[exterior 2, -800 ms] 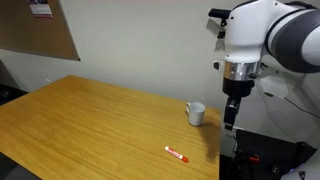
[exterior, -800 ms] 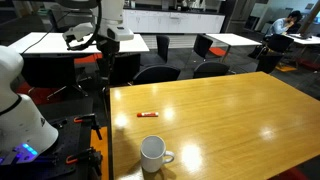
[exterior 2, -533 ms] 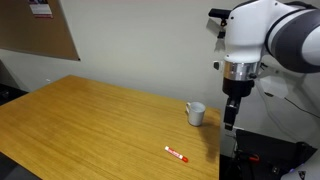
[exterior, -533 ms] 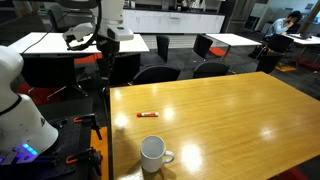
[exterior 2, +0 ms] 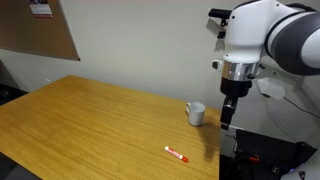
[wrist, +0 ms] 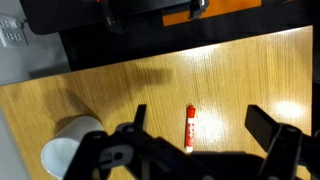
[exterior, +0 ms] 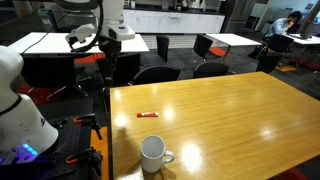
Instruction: Take the marker from the table and put it in the white cup
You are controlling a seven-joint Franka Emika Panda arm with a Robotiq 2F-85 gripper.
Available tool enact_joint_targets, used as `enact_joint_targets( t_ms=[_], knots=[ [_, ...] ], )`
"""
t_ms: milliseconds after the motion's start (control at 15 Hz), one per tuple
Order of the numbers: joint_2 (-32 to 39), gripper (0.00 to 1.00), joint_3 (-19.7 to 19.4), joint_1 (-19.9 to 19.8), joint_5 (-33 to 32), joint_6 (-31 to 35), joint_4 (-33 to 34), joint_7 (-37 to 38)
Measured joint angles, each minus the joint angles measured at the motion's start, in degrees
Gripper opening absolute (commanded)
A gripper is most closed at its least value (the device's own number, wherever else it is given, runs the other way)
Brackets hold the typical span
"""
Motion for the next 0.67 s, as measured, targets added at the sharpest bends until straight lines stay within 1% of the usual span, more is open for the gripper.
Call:
enact_joint_targets(
  t_ms=[400, 667],
  knots=[
    [3.4, 1.0, 0.6, 0.2, 3.6, 9.8, -2.6, 0.2],
    [7.2, 1.0, 1.4, 0.3, 3.9, 18.4, -4.8, 0.6]
  ],
)
